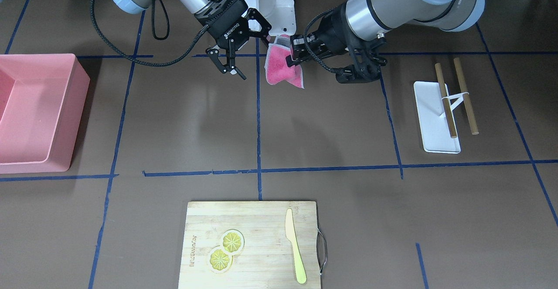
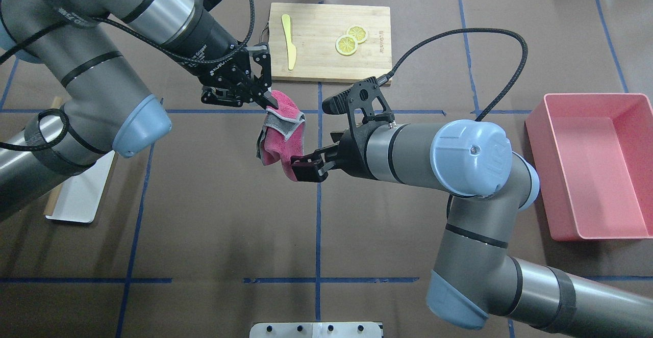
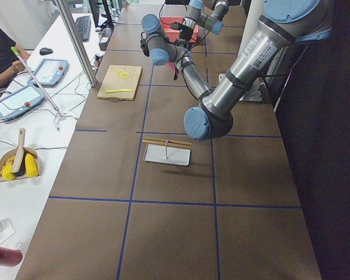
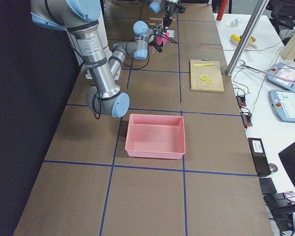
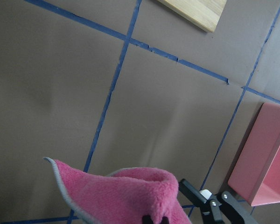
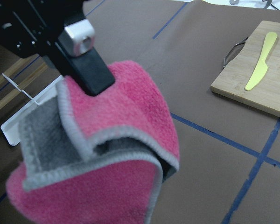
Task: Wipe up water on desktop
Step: 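Grasp the hanging pink cloth with the right gripper below the left gripper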
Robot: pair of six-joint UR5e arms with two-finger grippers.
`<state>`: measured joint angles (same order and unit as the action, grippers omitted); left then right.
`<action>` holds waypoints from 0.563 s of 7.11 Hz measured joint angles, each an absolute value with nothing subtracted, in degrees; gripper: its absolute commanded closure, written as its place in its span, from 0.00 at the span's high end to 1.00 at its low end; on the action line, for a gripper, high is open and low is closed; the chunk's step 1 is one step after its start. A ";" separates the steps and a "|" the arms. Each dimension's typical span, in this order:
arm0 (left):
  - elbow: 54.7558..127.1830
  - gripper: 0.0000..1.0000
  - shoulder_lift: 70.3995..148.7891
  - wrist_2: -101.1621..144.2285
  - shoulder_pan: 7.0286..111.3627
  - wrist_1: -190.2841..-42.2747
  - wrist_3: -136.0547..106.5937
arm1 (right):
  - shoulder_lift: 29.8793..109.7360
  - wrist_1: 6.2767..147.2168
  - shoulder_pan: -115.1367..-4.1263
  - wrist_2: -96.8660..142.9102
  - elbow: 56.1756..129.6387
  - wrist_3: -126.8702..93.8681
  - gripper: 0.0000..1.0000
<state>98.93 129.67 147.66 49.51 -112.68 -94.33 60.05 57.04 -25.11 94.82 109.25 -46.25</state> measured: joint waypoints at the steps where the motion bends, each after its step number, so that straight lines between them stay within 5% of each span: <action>1: 98.91 0.00 130.10 147.66 49.23 -112.68 -94.90 | 60.05 57.02 -24.02 93.34 109.32 -46.29 1.00; 4: 98.61 0.00 130.49 147.63 48.74 -112.68 -95.57 | 60.24 56.81 -22.65 91.24 109.62 -46.24 1.00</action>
